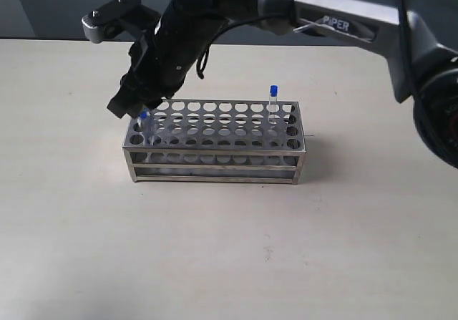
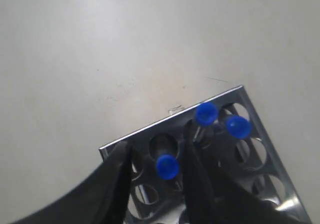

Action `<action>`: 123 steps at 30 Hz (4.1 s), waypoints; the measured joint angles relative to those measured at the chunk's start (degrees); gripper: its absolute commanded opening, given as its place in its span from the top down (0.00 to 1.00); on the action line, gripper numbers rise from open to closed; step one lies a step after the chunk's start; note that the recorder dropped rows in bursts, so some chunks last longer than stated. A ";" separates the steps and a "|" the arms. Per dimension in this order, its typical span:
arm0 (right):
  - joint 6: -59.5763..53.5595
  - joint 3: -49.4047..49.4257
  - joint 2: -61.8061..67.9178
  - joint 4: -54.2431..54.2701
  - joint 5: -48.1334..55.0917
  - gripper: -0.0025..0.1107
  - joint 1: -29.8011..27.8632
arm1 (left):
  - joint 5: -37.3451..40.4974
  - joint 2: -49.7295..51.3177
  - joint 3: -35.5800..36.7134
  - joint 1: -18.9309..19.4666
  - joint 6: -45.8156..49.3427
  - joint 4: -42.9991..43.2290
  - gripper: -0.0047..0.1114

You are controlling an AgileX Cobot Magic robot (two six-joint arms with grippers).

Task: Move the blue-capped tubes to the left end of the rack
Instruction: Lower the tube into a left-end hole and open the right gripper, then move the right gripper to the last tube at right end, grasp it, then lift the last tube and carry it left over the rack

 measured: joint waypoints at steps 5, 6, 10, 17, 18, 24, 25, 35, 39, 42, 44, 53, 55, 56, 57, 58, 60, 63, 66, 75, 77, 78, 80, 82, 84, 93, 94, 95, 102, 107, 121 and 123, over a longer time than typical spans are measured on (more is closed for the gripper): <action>4.07 0.00 -3.27 -6.30 2.62 0.68 0.00 | 0.00 0.00 0.00 0.00 0.00 0.00 0.95; 4.87 0.00 -3.84 -7.53 3.09 0.68 0.00 | 0.00 0.00 0.00 0.00 0.00 0.00 0.95; 9.01 0.00 -6.01 -14.18 5.72 0.68 -0.13 | 0.00 0.00 0.00 0.00 0.00 0.00 0.95; 15.21 0.00 -7.77 -20.77 10.35 0.68 -4.30 | 0.00 0.00 0.00 0.00 0.00 0.00 0.95; 15.68 0.00 -7.77 -20.89 10.93 0.68 -5.21 | 0.00 0.00 0.00 0.00 0.00 0.00 0.95; 18.14 0.00 -7.77 -21.52 14.99 0.68 -12.49 | 0.00 0.00 0.00 0.00 0.00 0.00 0.95; 18.27 0.00 -7.77 -21.52 15.23 0.68 -13.60 | 0.00 0.00 0.00 0.00 0.00 0.00 0.95; 18.65 1.11 -7.77 -17.60 17.16 0.68 -18.20 | 0.00 0.00 0.00 0.00 0.00 0.00 0.95; 17.04 4.41 -7.77 -13.81 17.02 0.68 -18.20 | 0.00 0.00 0.00 0.00 0.00 0.00 0.95; 16.24 6.94 -7.77 -12.97 15.46 0.68 -18.20 | 0.00 0.00 0.00 0.00 0.00 0.00 0.95; 15.92 8.50 -7.77 -12.71 13.62 0.68 -18.20 | 0.00 0.00 0.00 0.00 0.00 0.00 0.95; 15.58 8.79 -7.77 -13.50 9.60 0.51 -18.20 | 0.00 0.00 0.00 0.00 0.00 0.00 0.95; 15.58 8.79 -7.77 -13.76 9.50 0.51 -18.20 | 0.00 0.00 0.00 0.00 0.00 0.00 0.95; 15.58 8.79 -7.77 -14.17 9.50 0.51 -18.20 | 0.00 0.00 0.00 0.00 0.00 0.00 0.95; 15.58 8.79 -7.77 -14.43 9.50 0.51 -18.20 | 0.00 0.00 0.00 0.00 0.00 0.00 0.95; 15.58 8.79 -7.77 -14.43 9.38 0.51 -18.20 | 0.00 0.00 0.00 0.00 0.00 0.00 0.95; 15.58 8.79 -7.66 -14.43 9.38 0.51 -18.20 | 0.00 0.00 0.00 0.00 0.00 0.00 0.95; 15.58 8.79 -6.43 -14.53 9.25 0.51 -18.20 | 0.00 0.00 0.00 0.00 0.00 0.00 0.95; 15.58 8.87 -4.97 -14.68 9.25 0.52 -18.20 | 0.00 0.00 0.00 0.00 0.00 0.00 0.95; 15.58 8.87 -2.84 -14.63 9.02 0.80 -18.20 | 0.00 0.00 0.00 0.00 0.00 0.00 0.95; 15.58 8.87 -2.44 -14.42 8.61 0.80 -18.20 | 0.00 0.00 0.00 0.00 0.00 0.00 0.95; 15.58 8.87 -2.44 -14.44 8.48 0.80 -18.20 | 0.00 0.00 0.00 0.00 0.00 0.00 0.95; 15.47 8.87 -2.30 -14.44 8.36 0.80 -18.20 | 0.00 0.00 0.00 0.00 0.00 0.00 0.95; 15.47 8.87 -2.30 -14.44 8.21 0.81 -18.20 | 0.00 0.00 0.00 0.00 0.00 0.00 0.95; 15.47 8.87 -2.30 -14.44 8.21 0.89 -18.20 | 0.00 0.00 0.00 0.00 0.00 0.00 0.95; 15.37 8.87 -6.91 -14.60 8.57 0.98 -18.20 | 0.00 0.00 0.00 0.00 0.00 0.00 0.95; 15.37 8.87 -7.57 -14.60 8.57 0.98 -18.20 | 0.00 0.00 0.00 0.00 0.00 0.00 0.95; 15.37 8.87 -8.36 -14.60 8.70 0.98 -18.20 | 0.00 0.00 0.00 0.00 0.00 0.00 0.95; 15.25 8.87 -12.52 -14.86 9.67 0.98 -18.20 | 0.00 0.00 0.00 0.00 0.00 0.00 0.95; 13.08 8.87 -14.75 -12.24 10.19 0.98 -17.65 | 0.00 0.00 0.00 0.00 0.00 0.00 0.95; 0.55 8.87 -14.22 -2.50 3.82 0.98 -3.13 | 0.00 0.00 0.00 0.00 0.00 0.00 0.95; -0.31 8.87 -13.31 -2.50 3.07 0.98 -1.03 | 0.00 0.00 0.00 0.00 0.00 0.00 0.95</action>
